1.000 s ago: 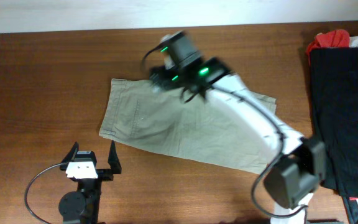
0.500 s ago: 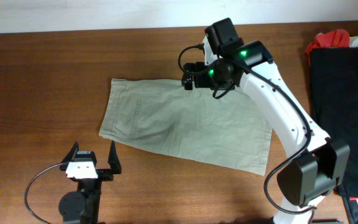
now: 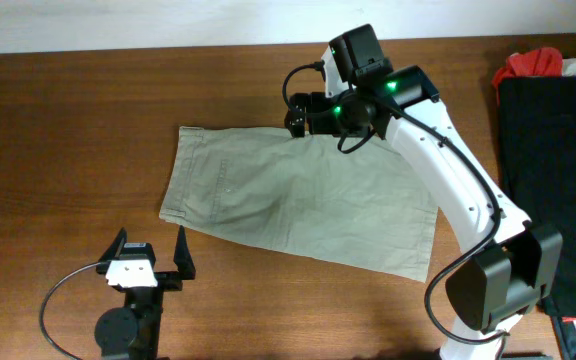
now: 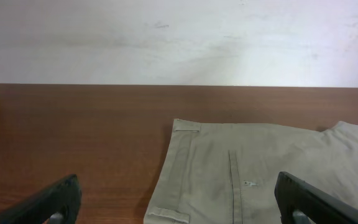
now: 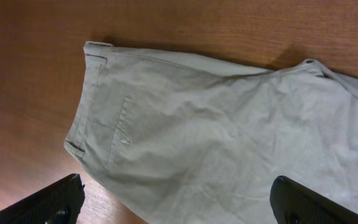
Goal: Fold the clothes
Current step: 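Drag the khaki trousers left onto the table center with the right gripper, then release the trousers and raise the right gripper back toward the pile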
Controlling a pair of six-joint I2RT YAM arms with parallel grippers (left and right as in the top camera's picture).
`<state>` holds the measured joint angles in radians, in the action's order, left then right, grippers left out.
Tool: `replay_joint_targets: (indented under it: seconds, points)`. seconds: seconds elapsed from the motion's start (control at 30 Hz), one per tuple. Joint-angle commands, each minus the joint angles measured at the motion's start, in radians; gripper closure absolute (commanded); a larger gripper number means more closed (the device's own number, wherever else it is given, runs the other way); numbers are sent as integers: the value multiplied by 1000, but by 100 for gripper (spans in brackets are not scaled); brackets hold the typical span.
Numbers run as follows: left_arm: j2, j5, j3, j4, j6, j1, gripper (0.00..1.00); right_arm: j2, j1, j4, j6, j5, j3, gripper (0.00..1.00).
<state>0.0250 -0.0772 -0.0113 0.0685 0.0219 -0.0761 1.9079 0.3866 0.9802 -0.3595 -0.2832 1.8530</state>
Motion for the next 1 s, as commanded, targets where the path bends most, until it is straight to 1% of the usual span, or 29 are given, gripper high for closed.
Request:
replay_joint_targets:
  seconds: [0.0,0.17,0.4,0.87,0.9,0.97]
  points:
    - [-5,-4,2,7,-15,-5,1,-46,-1,-13,4,-13,-2,1]
    - [-5,-4,2,7,-15,-5,1,-79,-1,-32,11,-12,-2,1]
    - [-5,-4,2,7,-15,-5,1,-227,-1,-34,30,33,-2,1]
    - [-5,-4,2,7,-15,-5,1,-217,-3,-90,31,39,-2,1]
    - [-5,-4,2,7,-15,-5,1,-217,-8,-89,57,72,-2,1]
    - [-5,-4,2,7,-15,-5,1,-222,-54,-80,63,179,-1,1]
